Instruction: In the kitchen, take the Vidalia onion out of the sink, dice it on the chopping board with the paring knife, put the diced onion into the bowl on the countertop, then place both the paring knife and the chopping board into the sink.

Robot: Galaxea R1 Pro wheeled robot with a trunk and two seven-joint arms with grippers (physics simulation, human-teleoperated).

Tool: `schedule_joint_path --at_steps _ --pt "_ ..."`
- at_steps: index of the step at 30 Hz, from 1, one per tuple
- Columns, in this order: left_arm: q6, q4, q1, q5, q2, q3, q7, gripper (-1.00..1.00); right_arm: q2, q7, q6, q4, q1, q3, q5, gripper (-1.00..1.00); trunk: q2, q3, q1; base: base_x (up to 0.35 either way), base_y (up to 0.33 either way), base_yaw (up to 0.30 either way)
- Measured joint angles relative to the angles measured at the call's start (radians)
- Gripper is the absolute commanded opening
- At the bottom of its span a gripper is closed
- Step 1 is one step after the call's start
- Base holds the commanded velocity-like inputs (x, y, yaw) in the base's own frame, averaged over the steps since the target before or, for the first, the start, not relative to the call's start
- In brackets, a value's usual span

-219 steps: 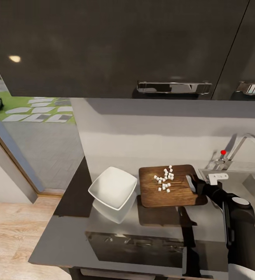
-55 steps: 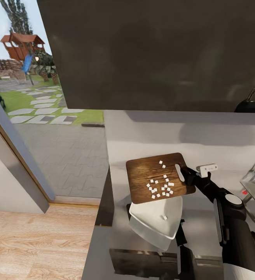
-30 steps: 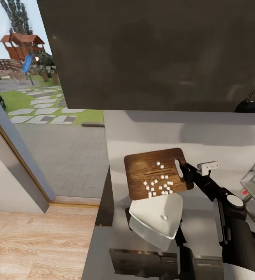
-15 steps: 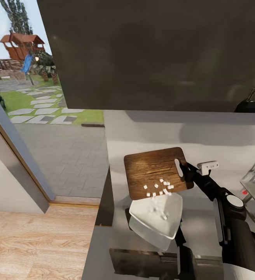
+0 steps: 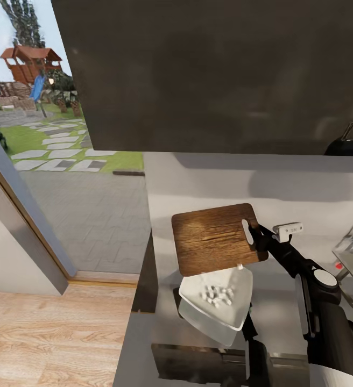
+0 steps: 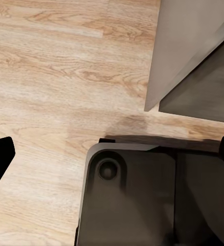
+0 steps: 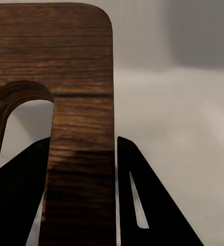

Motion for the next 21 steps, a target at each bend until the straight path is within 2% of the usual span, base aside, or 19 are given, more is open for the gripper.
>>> schedule_joint_path --at_steps 15,21 --pt "0.0 0.002 0.0 0.0 0.0 0.0 0.0 1.0 0.0 -0.003 0.002 0.0 0.0 -0.003 0.002 -1.0 0.0 0.0 0.0 -0.003 0.0 0.0" --pt "0.0 0.002 0.0 0.0 0.0 0.0 0.0 1.0 -0.001 -0.048 0.009 -0.002 0.0 -0.002 0.003 -1.0 0.0 0.0 0.0 -0.187 0.0 0.0"
